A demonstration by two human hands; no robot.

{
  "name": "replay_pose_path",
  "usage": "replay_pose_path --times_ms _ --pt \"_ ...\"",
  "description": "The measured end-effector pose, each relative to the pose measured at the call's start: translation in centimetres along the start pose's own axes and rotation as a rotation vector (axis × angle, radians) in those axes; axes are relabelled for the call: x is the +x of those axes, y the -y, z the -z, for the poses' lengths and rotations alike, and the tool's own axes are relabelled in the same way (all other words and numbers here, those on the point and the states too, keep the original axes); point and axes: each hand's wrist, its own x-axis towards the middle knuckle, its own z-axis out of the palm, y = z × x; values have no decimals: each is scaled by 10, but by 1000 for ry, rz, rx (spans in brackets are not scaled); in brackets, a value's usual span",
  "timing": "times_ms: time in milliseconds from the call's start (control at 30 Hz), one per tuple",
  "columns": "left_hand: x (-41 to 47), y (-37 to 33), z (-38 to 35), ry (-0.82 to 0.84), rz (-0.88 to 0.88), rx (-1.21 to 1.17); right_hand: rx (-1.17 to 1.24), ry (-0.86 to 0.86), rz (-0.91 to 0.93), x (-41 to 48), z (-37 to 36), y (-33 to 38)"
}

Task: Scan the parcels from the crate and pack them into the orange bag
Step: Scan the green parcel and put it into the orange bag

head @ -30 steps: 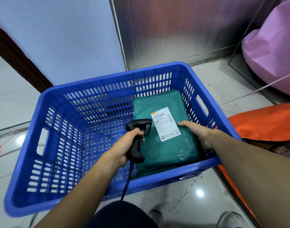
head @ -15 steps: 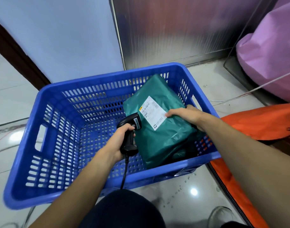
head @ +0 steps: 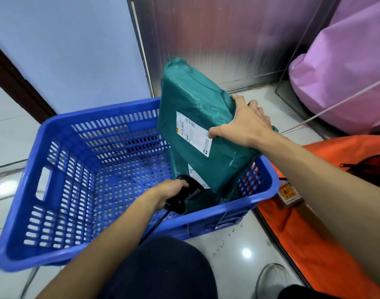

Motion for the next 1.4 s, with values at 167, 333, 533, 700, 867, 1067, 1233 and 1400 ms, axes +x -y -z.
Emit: replay_pose_path --times_ms 167,333,533,700,867,1067,1233,1400 --pt "-5 1 -1 10 -23 317 162 -13 -13 -5 23 -7" --pt "-12 -8 1 -36 -90 185 469 -27 -100 -4 35 -12" --pt "-54 -70 14 41 -286 -803 951 89 -185 -17 50 -17" --pt "-126 -116 36 97 -411 -766 1223 249 -173 -53 74 -21" --pt "-193 -129 30 154 -588 -560 1404 207 -196 -107 93 -33" --pt "-244 -105 17 236 -615 -403 1472 155 -227 -184 102 -52" --pt "-270 -69 -4 278 -647 -408 1525 119 -239 -251 95 -69" --pt "-290 -30 -28 276 -728 -184 1530 76 -333 -297 87 -99"
